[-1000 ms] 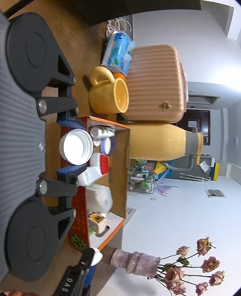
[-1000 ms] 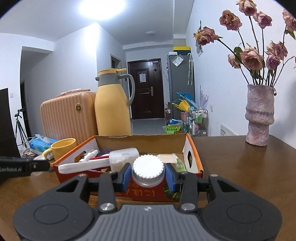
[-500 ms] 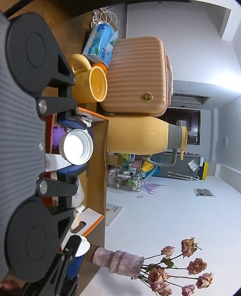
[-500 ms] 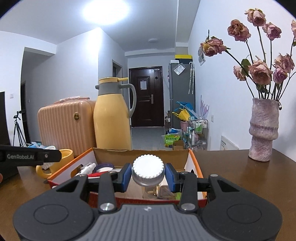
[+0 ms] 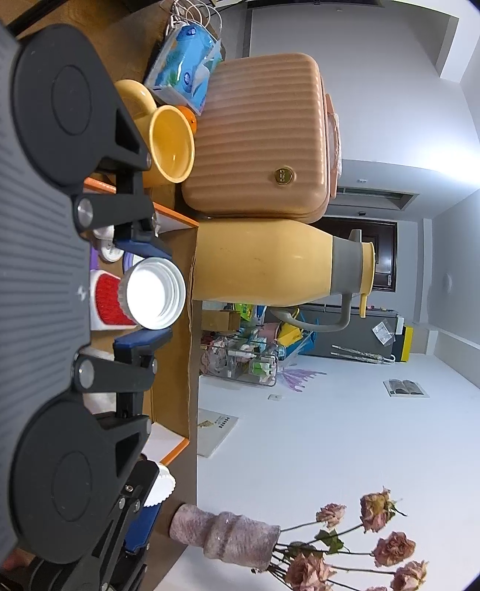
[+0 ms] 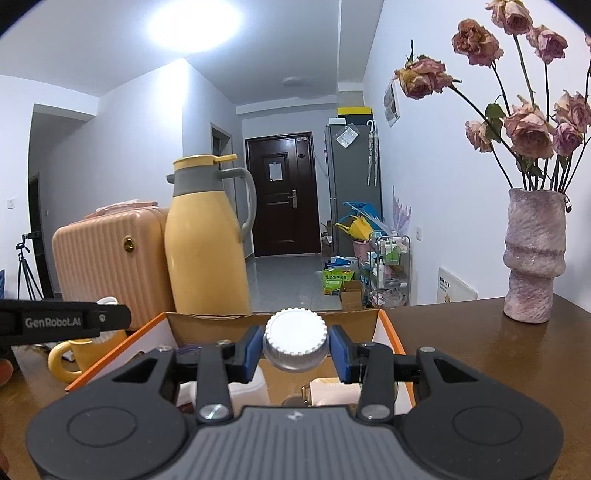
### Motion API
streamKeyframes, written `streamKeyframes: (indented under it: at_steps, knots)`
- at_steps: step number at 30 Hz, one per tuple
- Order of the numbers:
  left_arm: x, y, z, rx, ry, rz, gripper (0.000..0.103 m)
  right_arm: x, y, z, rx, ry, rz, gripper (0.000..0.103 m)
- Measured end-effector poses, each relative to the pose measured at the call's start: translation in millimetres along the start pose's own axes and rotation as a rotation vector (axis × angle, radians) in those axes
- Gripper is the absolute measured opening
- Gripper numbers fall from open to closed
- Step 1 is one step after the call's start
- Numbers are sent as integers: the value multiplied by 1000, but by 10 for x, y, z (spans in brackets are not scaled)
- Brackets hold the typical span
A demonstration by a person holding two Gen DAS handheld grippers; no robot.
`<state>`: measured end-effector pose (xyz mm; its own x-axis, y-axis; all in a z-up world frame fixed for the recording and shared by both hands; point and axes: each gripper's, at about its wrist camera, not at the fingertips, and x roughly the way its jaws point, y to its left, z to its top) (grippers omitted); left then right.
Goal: Organize rigid objects
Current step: 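Lift and carry both white caps over the box with both tools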
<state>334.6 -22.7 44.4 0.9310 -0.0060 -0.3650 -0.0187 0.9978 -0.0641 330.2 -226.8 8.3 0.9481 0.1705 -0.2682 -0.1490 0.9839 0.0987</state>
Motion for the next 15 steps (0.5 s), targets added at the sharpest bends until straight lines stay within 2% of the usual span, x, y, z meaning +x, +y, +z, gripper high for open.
streamKeyframes:
  at_steps: [15]
  knots:
    - [489,52,138,9,52,31,41,429,-15,-1,-8,34,-18,39]
